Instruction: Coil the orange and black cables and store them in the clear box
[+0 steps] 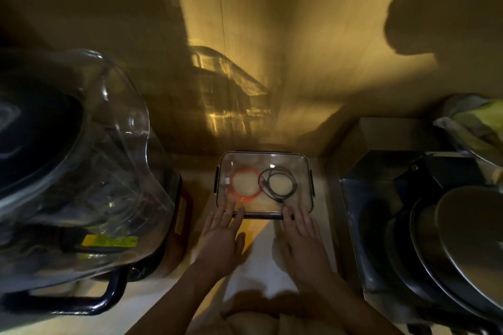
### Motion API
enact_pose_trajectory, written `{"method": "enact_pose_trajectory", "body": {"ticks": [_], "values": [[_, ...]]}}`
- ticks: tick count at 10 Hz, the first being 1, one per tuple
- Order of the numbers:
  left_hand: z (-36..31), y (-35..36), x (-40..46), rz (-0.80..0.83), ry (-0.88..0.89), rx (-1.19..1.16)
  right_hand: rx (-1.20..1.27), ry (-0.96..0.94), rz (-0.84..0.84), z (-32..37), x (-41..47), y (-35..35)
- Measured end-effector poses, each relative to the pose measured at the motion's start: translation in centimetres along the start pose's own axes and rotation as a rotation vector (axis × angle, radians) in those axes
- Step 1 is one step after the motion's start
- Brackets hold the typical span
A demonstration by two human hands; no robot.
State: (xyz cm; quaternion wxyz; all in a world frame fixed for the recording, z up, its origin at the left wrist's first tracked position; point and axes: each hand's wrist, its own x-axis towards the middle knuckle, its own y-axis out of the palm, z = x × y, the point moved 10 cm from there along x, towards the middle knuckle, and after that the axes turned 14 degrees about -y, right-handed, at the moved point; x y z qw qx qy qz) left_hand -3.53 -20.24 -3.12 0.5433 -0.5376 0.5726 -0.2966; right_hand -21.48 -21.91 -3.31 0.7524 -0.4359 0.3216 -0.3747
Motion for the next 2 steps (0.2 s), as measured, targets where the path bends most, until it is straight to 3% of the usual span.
{"method": "enact_pose_trajectory", "body": {"ticks": [2], "values": [[-0.4, -2.3, 1.0, 0.039, -0.017, -0.067, 0.056, -0.040, -0.026, 0.5, 0.9, -2.6]]}}
